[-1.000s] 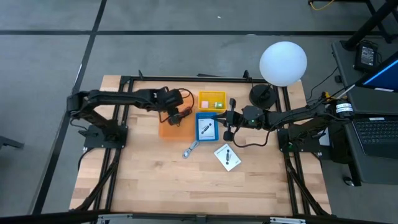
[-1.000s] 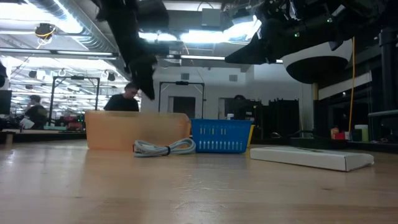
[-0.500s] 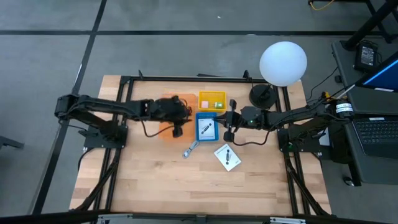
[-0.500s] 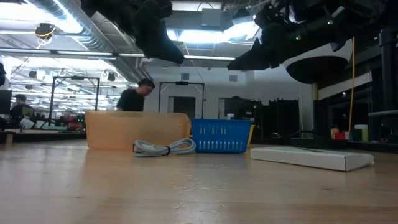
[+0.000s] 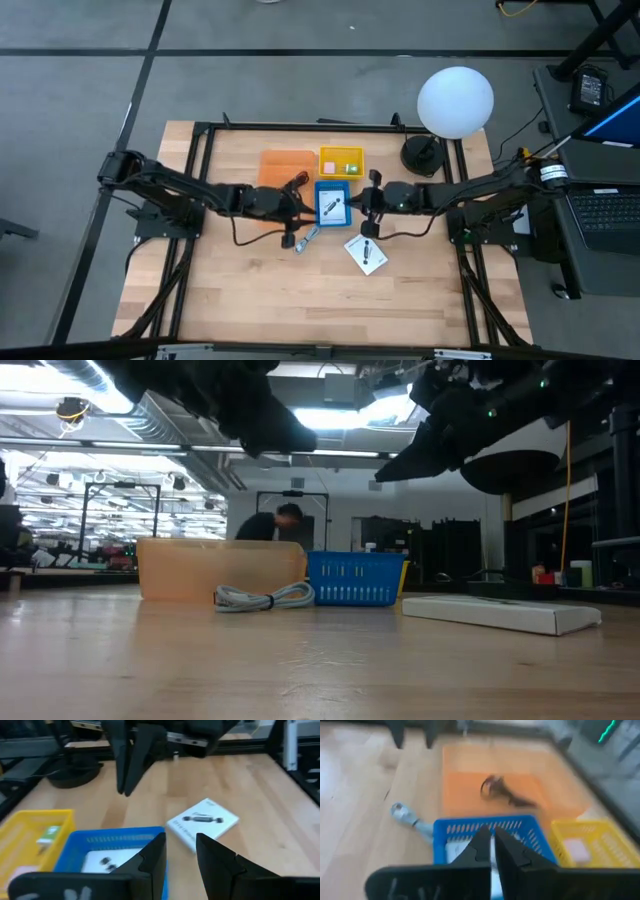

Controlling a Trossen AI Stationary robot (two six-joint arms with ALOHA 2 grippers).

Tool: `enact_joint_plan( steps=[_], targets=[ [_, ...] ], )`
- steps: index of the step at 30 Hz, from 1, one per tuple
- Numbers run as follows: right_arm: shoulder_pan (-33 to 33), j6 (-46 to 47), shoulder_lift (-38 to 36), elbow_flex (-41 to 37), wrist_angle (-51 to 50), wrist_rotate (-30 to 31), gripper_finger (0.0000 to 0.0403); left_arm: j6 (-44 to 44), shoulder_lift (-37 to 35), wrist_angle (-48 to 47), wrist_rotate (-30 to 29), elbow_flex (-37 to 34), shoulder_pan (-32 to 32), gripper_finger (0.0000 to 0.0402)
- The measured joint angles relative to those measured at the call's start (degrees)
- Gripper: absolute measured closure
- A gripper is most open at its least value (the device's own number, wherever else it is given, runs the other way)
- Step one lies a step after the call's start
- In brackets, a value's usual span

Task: Pick and place items into bin
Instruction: Put the card reader box into the blue bin

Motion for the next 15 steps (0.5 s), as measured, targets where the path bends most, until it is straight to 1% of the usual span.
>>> enact_joint_plan(
  steps=[2, 5, 10, 12, 15],
  targets=[
    [1.5, 3.4, -0.5, 2.8, -8.6, 1.3, 0.0395, -0.6, 1.0, 1.8, 0.0, 0.0, -1.2, 0.0303],
    [3.8, 9.5, -0.4, 7.4, -21.3, 1.4, 0.0396, -0.6, 3.4, 5.8, 0.0, 0.0, -2.7, 0.0304],
    [8.7, 20.3, -0.4, 13.6, -39.2, 1.4, 0.0396, -0.6, 9.0, 14.8, 0.0, 0.1, -4.6, 0.0302],
    [10.7, 25.3, -0.4, 15.7, -45.1, 1.4, 0.0396, -0.7, 11.2, 17.7, 0.0, 0.0, -5.1, 0.0304],
    [14.0, 33.4, -0.4, 16.6, -50.0, 1.4, 0.0396, -1.0, 13.6, 19.3, 0.0, 0.0, -5.5, 0.0306]
  ],
)
